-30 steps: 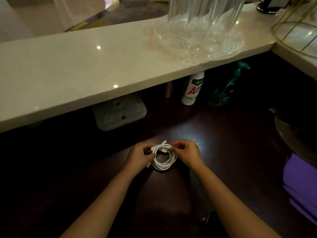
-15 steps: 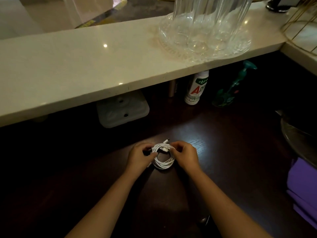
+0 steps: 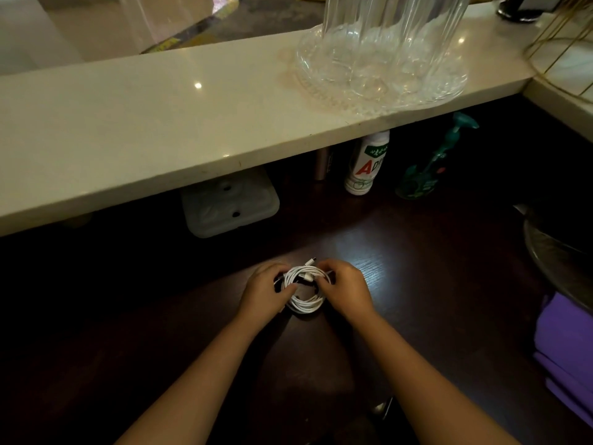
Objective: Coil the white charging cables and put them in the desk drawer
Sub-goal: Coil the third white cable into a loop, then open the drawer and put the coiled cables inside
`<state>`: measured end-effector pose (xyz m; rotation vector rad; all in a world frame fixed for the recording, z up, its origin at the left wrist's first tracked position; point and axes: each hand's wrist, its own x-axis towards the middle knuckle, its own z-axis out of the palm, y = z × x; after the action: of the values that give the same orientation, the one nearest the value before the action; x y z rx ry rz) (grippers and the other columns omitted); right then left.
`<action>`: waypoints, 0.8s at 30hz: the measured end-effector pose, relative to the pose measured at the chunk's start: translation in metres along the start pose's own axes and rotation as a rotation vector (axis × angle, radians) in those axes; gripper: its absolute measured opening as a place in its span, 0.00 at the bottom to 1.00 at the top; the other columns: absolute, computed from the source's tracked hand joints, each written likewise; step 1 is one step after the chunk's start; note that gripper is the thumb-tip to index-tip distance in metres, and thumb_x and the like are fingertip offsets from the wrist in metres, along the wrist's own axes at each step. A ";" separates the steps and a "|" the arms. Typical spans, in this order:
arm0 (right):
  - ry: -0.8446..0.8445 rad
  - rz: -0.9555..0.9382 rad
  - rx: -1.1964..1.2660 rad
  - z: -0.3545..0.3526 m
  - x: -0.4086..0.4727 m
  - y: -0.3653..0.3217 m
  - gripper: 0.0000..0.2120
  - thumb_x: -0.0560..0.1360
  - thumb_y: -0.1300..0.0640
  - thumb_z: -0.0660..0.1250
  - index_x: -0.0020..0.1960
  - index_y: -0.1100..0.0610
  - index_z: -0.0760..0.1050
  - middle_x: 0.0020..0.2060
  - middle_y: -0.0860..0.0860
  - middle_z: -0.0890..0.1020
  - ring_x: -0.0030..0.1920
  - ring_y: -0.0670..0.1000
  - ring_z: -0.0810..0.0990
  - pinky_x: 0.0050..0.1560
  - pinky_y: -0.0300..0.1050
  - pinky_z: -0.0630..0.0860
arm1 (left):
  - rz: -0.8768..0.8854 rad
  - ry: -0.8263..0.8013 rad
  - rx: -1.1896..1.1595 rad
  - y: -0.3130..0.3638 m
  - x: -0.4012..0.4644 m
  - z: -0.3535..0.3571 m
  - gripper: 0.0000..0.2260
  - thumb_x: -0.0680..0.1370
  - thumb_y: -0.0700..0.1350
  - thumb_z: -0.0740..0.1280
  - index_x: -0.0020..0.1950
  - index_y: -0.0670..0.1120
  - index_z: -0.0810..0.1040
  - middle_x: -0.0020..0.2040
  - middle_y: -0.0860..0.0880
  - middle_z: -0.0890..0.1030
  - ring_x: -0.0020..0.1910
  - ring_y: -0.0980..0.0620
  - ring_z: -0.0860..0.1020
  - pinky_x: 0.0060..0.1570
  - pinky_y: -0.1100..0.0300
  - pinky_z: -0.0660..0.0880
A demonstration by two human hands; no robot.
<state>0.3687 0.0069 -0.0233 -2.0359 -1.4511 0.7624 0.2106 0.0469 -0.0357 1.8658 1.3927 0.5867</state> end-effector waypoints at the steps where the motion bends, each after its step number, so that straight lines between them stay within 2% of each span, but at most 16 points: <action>1: -0.003 -0.017 -0.026 0.000 0.000 0.000 0.10 0.72 0.57 0.68 0.53 0.55 0.78 0.49 0.52 0.82 0.48 0.49 0.79 0.43 0.34 0.68 | 0.007 0.001 0.016 0.000 0.000 -0.001 0.14 0.69 0.41 0.72 0.55 0.42 0.79 0.52 0.48 0.78 0.52 0.51 0.76 0.52 0.63 0.70; 4: 0.040 -0.101 -0.229 -0.005 -0.001 -0.005 0.13 0.72 0.53 0.66 0.55 0.56 0.77 0.50 0.54 0.80 0.53 0.55 0.76 0.46 0.44 0.71 | 0.002 -0.003 0.090 0.003 -0.002 -0.006 0.19 0.72 0.45 0.69 0.62 0.45 0.74 0.59 0.47 0.75 0.57 0.50 0.75 0.56 0.62 0.70; 6: 0.096 -0.225 -0.421 -0.006 -0.005 -0.015 0.14 0.69 0.51 0.68 0.51 0.57 0.77 0.45 0.56 0.80 0.49 0.58 0.77 0.44 0.49 0.73 | 0.032 0.000 0.223 0.007 -0.006 -0.017 0.21 0.74 0.48 0.67 0.65 0.46 0.72 0.62 0.48 0.74 0.60 0.50 0.73 0.59 0.59 0.70; 8: 0.101 -0.313 -0.552 -0.004 -0.010 -0.033 0.15 0.64 0.50 0.71 0.47 0.57 0.79 0.39 0.55 0.81 0.42 0.58 0.80 0.39 0.48 0.74 | 0.097 0.011 0.408 0.011 -0.013 -0.035 0.21 0.75 0.51 0.64 0.67 0.46 0.70 0.63 0.48 0.74 0.62 0.49 0.73 0.60 0.56 0.69; 9: 0.088 -0.352 -0.586 -0.002 -0.013 -0.044 0.17 0.63 0.48 0.71 0.48 0.56 0.79 0.39 0.54 0.81 0.42 0.58 0.80 0.40 0.48 0.74 | 0.100 0.010 0.487 0.012 -0.019 -0.046 0.22 0.75 0.52 0.63 0.68 0.47 0.69 0.63 0.48 0.74 0.62 0.49 0.72 0.60 0.55 0.69; 11: 0.008 -0.405 -0.593 0.004 -0.020 -0.067 0.22 0.67 0.47 0.67 0.57 0.55 0.76 0.47 0.55 0.81 0.50 0.58 0.78 0.49 0.52 0.72 | 0.050 0.013 0.595 0.011 -0.035 -0.070 0.24 0.75 0.54 0.61 0.69 0.48 0.66 0.65 0.48 0.73 0.64 0.49 0.71 0.62 0.54 0.68; 14: -0.097 -0.484 -0.596 0.014 -0.033 -0.100 0.26 0.72 0.45 0.62 0.67 0.54 0.67 0.60 0.57 0.75 0.61 0.59 0.71 0.61 0.55 0.63 | -0.013 0.064 0.711 0.006 -0.067 -0.104 0.26 0.75 0.56 0.59 0.71 0.49 0.64 0.66 0.49 0.72 0.65 0.49 0.70 0.65 0.52 0.65; 21: -0.125 -0.642 -0.560 0.037 -0.092 -0.147 0.27 0.75 0.44 0.59 0.71 0.52 0.62 0.70 0.56 0.66 0.72 0.56 0.60 0.70 0.57 0.55 | -0.135 0.264 0.714 -0.018 -0.157 -0.153 0.23 0.77 0.55 0.57 0.70 0.48 0.65 0.67 0.48 0.71 0.67 0.50 0.69 0.68 0.50 0.59; 24: -0.153 -0.635 -0.538 0.053 -0.127 -0.146 0.27 0.77 0.45 0.57 0.73 0.52 0.59 0.74 0.56 0.59 0.75 0.55 0.52 0.72 0.58 0.51 | -0.172 0.279 0.692 -0.035 -0.197 -0.157 0.24 0.78 0.55 0.55 0.72 0.48 0.61 0.72 0.48 0.66 0.72 0.50 0.62 0.71 0.49 0.54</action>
<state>0.2011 -0.0673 0.0588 -1.6893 -2.4198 0.2749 0.0145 -0.0912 0.0493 2.2040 2.1133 0.2982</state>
